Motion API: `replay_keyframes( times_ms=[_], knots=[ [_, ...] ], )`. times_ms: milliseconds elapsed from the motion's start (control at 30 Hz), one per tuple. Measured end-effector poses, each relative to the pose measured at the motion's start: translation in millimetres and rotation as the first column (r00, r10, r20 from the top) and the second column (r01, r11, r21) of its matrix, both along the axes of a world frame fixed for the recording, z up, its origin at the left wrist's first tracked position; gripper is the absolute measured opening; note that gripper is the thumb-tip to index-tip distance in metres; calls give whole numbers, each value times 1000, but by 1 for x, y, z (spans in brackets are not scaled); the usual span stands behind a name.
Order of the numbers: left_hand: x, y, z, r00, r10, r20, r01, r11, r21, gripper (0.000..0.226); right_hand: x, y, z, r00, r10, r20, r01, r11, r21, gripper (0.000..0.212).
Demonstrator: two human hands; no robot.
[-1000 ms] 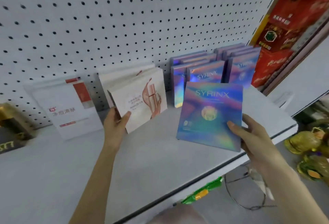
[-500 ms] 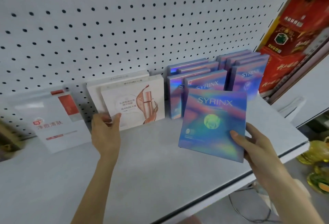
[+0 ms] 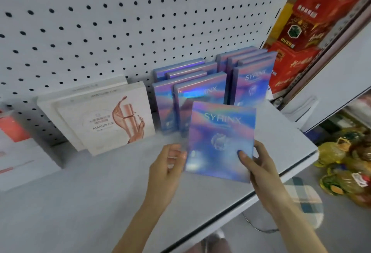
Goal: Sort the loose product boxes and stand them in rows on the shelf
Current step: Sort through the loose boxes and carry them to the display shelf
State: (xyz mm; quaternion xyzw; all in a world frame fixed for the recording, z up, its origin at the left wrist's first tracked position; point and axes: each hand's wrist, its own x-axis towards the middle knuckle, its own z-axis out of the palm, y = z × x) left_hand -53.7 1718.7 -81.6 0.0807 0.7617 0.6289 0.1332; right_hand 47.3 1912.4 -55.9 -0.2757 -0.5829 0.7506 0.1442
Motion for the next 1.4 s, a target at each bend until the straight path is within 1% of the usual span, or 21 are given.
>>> replay_keyframes(
  times_ms=[67,100,133,233,267,367,500,567,667,800,900,967,1033,1133,1233,1333,1400],
  knots=[
    [4,25,-2,995,-89,-38,87,995,-56,33,2,16,-3,1000,13,-15,-12,1000,18,46],
    [3,36,-3,994,-102,-48,98,992,-77,38,2,26,-5,999,20,-28,-19,1000,20,47],
    [2,47,-3,993,-107,-46,103,991,-84,39,3,38,-7,999,30,-40,-29,999,21,48],
    [-2,79,-5,991,-125,-57,118,987,-113,28,-2,78,-14,997,50,-60,-49,999,11,50],
    [-2,92,-5,989,-124,-74,114,986,-122,28,-5,93,-17,996,63,-64,-62,998,17,48],
    [3,138,-4,993,-86,-81,76,989,-123,37,-20,142,-22,993,102,-52,-97,991,92,36],
    [12,199,-7,998,-35,-53,30,994,-102,51,-41,203,-30,990,124,-68,-115,985,126,39],
    [12,226,-9,999,16,-45,-19,998,-66,61,-49,231,-36,987,140,-82,-126,979,158,40],
    [14,256,-9,998,57,-27,-57,998,-17,64,-64,264,-40,980,172,-101,-146,964,221,40],
    [16,276,-9,993,89,-73,-96,991,-94,73,-87,289,-44,970,228,-85,-192,932,307,44],
    [13,283,-4,988,121,-94,-132,984,-116,66,-106,295,-44,955,289,-61,-244,888,389,43],
    [9,285,-2,978,169,-126,-185,975,-124,58,-118,295,-47,960,275,-49,-230,879,417,43],
    [5,287,-2,970,202,-132,-219,967,-131,54,-127,293,-50,974,222,-46,-180,881,437,44],
    [-1,290,-4,965,216,-150,-238,960,-146,57,-132,289,-50,985,163,-64,-118,889,443,43],
    [-4,292,-5,967,198,-163,-224,961,-162,58,-133,285,-55,992,121,-47,-89,902,423,36],
    [3,288,-5,978,157,-136,-180,968,-175,63,-129,278,-63,997,81,3,-75,908,411,31],
    [13,280,-3,979,187,-85,-197,972,-127,63,-122,271,-65,999,29,27,-37,907,419,34]
  ],
)
